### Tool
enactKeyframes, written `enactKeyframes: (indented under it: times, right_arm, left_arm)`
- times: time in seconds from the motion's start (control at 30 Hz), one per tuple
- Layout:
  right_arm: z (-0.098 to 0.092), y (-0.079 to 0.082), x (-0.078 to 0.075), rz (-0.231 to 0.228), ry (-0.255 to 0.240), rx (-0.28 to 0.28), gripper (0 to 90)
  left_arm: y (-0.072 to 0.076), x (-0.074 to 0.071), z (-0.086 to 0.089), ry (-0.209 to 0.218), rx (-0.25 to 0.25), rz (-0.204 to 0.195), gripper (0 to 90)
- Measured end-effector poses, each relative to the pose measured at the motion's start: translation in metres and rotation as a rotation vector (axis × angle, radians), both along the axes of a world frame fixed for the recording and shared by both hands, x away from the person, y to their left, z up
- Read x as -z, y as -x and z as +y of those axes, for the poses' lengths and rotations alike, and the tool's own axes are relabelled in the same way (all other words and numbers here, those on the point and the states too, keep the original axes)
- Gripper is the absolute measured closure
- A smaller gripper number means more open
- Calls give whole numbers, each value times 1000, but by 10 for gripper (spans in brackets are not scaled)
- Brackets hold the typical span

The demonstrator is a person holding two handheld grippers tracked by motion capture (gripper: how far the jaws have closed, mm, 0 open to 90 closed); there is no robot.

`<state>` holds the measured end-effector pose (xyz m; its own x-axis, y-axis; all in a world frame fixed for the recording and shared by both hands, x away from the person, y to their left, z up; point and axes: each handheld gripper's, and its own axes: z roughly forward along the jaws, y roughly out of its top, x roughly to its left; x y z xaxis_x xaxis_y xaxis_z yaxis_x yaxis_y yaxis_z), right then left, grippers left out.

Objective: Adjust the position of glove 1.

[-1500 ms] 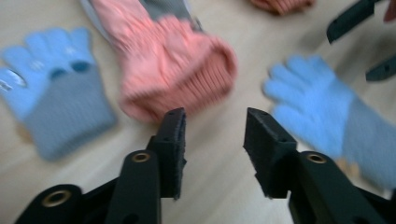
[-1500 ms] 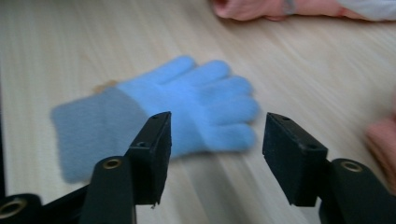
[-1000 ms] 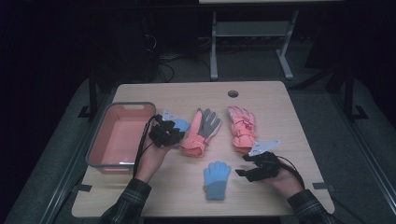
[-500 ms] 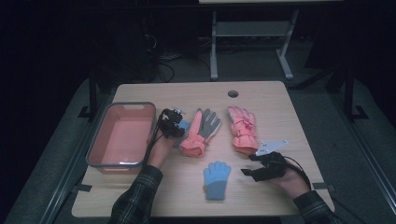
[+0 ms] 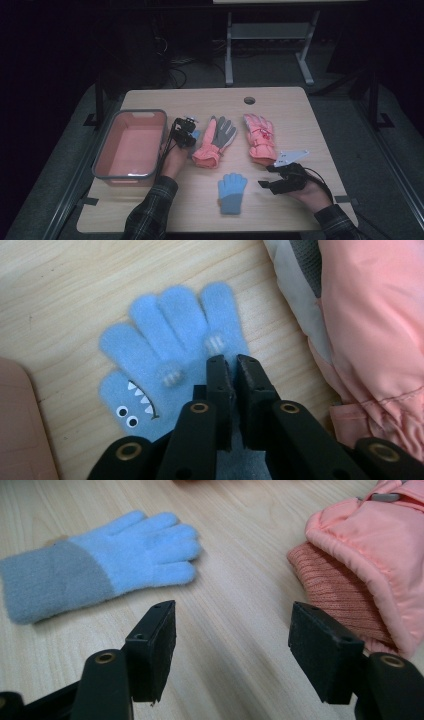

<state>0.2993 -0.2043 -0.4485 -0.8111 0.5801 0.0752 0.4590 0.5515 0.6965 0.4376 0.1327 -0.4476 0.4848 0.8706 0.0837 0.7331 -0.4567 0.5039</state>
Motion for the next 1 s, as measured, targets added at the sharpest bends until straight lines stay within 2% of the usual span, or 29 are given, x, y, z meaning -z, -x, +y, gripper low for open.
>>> enactKeyframes:
  times: [0.07,0.2,0.33,0.37,0.47,0.5,0.7,0.93,1.0]
  right_arm:
    - [0,0,0,0,0,0,354]
    - [0,0,0,0,-1,1,355]
    - [0,0,1,2,1,0,356]
    - [0,0,1,1,1,0,356]
    - [0,0,0,1,2,1,357]
    - [0,0,0,1,1,1,357]
    - [0,0,0,-1,3,2,357]
    - [1,0,1,3,3,3,358]
    - [1,0,1,2,4,3,358]
  left_arm:
    - [0,-1,0,17,-15,1,863]
    - [1,-6,0,29,-12,1,866]
    - [3,-22,0,48,2,-21,867]
    - [4,-26,1,65,1,-30,867]
    - [5,-37,4,75,26,-39,867]
    - [7,-40,4,92,29,-45,867]
    - [17,-59,8,154,101,-76,868]
    - [36,-82,10,179,203,-111,868]
    - [41,-87,11,191,217,-116,867]
